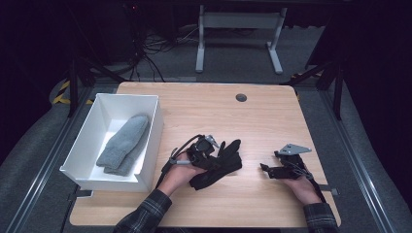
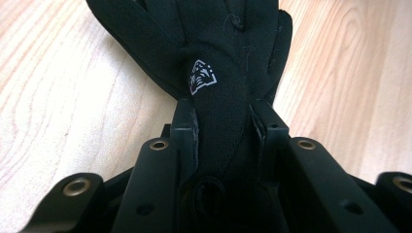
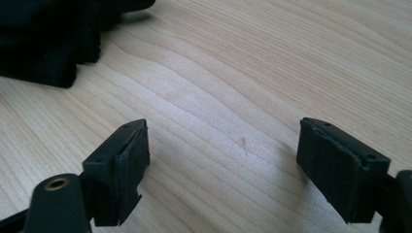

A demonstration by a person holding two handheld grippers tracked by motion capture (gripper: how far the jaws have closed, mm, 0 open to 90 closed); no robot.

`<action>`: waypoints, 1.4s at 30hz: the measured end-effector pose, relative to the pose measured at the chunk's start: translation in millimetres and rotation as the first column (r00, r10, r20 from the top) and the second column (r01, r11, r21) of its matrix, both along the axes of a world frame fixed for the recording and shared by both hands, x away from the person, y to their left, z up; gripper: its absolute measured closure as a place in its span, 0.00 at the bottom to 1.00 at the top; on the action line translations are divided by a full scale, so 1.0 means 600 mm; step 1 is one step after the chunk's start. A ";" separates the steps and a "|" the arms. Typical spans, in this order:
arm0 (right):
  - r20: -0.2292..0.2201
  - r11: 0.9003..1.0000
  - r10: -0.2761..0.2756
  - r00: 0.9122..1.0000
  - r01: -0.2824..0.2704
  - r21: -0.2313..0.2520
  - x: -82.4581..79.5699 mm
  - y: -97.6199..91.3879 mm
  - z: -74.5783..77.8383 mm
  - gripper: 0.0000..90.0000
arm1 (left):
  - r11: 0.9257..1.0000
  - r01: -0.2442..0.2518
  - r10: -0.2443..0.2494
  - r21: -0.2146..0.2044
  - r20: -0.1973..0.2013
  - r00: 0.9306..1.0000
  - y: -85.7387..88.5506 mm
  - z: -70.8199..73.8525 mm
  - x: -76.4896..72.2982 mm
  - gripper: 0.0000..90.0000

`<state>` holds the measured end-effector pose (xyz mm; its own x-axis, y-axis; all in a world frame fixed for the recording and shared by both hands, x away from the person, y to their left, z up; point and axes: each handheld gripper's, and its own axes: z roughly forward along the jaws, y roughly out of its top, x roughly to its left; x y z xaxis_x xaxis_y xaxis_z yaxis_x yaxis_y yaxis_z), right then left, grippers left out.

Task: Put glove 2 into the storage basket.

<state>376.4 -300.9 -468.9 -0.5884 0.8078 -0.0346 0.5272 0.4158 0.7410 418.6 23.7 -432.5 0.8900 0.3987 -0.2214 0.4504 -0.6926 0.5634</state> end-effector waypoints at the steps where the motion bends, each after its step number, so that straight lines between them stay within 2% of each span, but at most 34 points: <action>1: 0.000 1.000 -0.001 1.000 0.001 0.000 0.000 0.000 0.000 0.22 | 1.000 -0.009 0.009 -0.005 0.005 1.000 0.001 0.005 -0.002 0.77; 11: -0.002 1.000 -0.008 1.000 0.008 -0.001 0.000 0.000 0.000 0.20 | 0.998 -0.033 0.034 -0.055 0.016 0.999 0.010 0.046 -0.013 0.77; 16: -0.003 1.000 -0.009 1.000 0.009 -0.001 0.000 0.000 0.000 0.20 | 0.995 -0.058 0.060 -0.084 0.028 0.998 0.018 0.079 -0.020 0.77; 19: -0.003 1.000 -0.010 1.000 0.010 -0.002 0.001 0.000 0.000 0.20 | 0.994 -0.066 0.069 -0.087 0.025 0.997 0.019 0.092 -0.021 0.77; 29: -0.003 1.000 -0.010 1.000 0.010 -0.002 0.001 0.000 0.000 0.20 | 0.991 -0.103 0.107 -0.084 0.045 0.993 0.038 0.163 -0.033 0.77; 37: -0.004 1.000 -0.011 1.000 0.011 -0.002 0.001 0.000 0.000 0.19 | 0.988 -0.125 0.132 -0.088 0.083 0.988 0.072 0.218 -0.039 0.77; 42: -0.003 1.000 -0.012 1.000 0.011 -0.002 0.001 0.000 0.000 0.19 | 0.983 -0.132 0.142 -0.128 0.075 0.987 0.108 0.244 -0.036 0.77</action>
<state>376.7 -300.7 -469.0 -0.5792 0.8144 -0.0347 0.5344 0.4115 0.7383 397.0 88.5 -285.9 0.8460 0.4927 -0.2038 0.4844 -0.5507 0.6797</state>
